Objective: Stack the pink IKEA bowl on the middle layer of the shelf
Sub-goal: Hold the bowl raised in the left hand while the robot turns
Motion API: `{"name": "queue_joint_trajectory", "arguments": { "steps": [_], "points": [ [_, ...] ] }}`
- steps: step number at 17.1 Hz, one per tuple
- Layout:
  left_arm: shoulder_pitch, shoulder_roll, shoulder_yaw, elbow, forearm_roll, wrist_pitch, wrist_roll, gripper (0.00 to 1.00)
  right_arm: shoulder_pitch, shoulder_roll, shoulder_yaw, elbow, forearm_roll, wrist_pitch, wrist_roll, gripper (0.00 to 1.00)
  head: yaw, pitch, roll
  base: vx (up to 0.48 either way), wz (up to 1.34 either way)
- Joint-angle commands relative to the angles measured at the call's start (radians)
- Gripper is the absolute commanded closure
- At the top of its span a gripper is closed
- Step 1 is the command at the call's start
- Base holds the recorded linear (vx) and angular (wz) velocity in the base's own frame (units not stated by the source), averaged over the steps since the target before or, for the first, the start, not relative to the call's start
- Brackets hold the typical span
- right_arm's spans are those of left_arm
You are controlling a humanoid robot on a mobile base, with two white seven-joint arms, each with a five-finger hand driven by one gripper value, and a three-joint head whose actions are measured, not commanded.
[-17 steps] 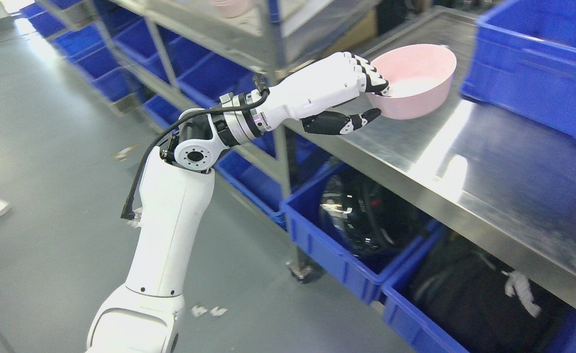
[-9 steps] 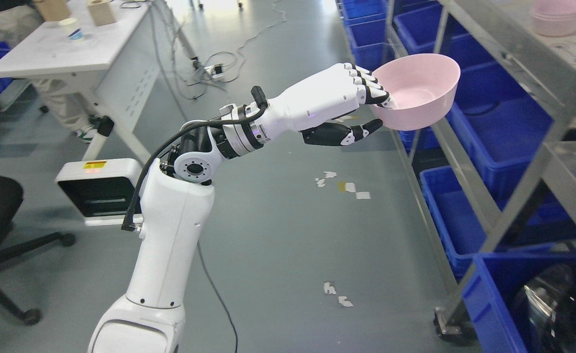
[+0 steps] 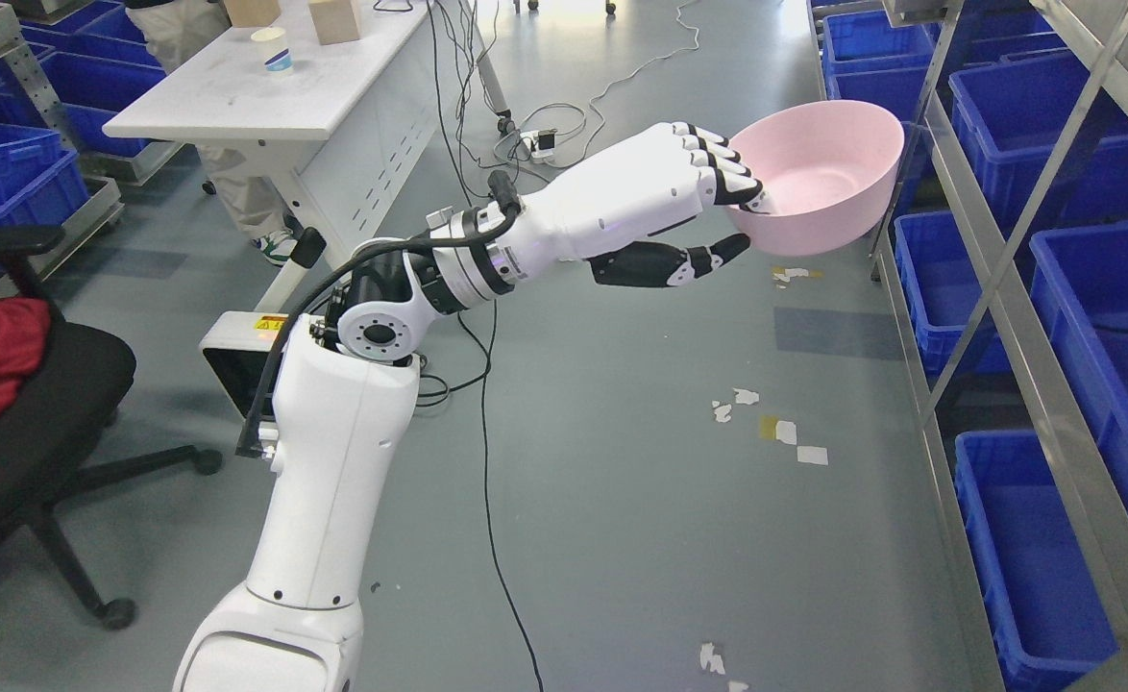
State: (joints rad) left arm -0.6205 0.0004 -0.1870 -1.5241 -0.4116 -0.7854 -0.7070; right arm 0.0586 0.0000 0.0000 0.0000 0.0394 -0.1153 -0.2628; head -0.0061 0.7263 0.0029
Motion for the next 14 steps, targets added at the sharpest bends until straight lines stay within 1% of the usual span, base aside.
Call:
{"name": "queue_joint_trajectory", "arguments": {
  "steps": [1,5,9,11,14],
  "points": [
    [0.002,0.017,0.014,-0.01,0.0,0.0,0.0,0.97,0.0,-0.017,0.005,-0.017,0.0,0.0,0.001,0.0,0.0,0.0,0.0,0.462,-0.11],
    [0.005,0.017,0.017,-0.007,0.0,0.0,0.0,0.97,0.0,-0.017,0.003,-0.017,-0.001,0.0,0.001,0.0,0.0,0.0,0.0,0.48,-0.07],
    [0.005,0.017,0.015,-0.005,0.0,0.0,0.0,0.97,0.0,-0.017,0.005,-0.017,0.0,0.0,0.001,0.0,0.0,0.0,0.0,0.551,-0.08],
    [0.007,0.017,0.015,-0.004,0.0,0.0,0.0,0.97,0.0,-0.017,0.005,-0.017,-0.001,0.0,0.001,0.0,0.0,0.0,0.0,0.418,-0.06],
    [0.007,0.017,0.014,0.001,0.0,0.0,0.0,0.97,0.0,-0.017,0.005,-0.017,0.0,0.0,0.001,0.0,0.0,0.0,0.0,0.562,-0.06]
  ]
}}
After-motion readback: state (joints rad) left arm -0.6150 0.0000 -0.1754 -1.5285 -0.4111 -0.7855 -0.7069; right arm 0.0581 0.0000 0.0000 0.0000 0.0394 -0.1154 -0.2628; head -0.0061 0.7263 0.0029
